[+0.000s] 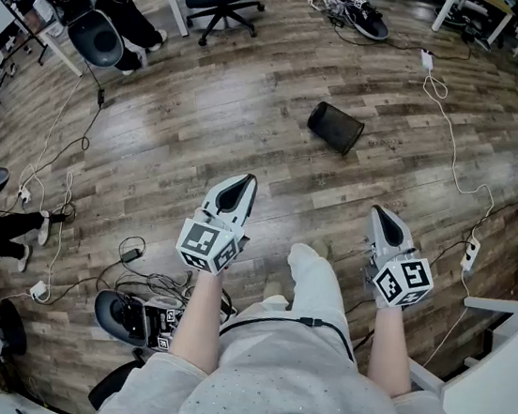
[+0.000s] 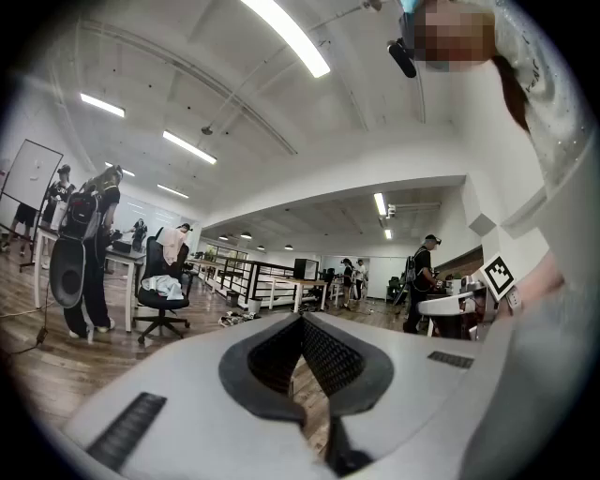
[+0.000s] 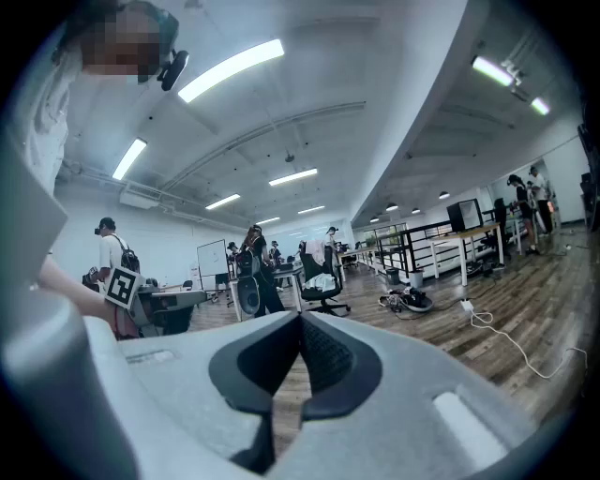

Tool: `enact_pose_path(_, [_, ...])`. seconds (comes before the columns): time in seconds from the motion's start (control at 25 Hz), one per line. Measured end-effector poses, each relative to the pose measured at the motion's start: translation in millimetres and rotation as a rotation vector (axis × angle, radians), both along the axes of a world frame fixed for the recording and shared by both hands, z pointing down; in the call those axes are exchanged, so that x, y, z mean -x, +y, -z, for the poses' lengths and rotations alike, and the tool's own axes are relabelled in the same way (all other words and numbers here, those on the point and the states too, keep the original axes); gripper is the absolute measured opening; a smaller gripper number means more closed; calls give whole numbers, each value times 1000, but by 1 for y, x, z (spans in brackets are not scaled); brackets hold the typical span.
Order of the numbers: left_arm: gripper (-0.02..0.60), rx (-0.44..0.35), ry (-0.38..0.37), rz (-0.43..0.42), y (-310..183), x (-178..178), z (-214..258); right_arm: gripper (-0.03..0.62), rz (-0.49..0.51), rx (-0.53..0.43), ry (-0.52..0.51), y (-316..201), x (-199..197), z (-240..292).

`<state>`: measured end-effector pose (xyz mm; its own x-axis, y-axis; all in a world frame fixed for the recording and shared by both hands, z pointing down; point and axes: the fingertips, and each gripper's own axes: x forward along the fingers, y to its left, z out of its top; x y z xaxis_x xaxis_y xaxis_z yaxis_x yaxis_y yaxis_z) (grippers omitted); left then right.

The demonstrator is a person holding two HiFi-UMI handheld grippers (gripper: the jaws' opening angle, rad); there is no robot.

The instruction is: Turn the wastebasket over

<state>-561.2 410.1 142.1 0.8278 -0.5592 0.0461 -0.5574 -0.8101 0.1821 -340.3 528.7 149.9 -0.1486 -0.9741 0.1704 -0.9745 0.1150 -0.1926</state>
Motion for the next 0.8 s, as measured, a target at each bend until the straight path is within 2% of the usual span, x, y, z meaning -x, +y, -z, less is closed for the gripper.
enact_pose_path(0.36, [-2,29,-7,12,-46,-32,-9,0,26,27,31,-47,-28,-9])
enact_pose_path(0.8, [-2,75,-14,-17,-130,-132,-15,0,-7,35,-42,-127,-119,-22])
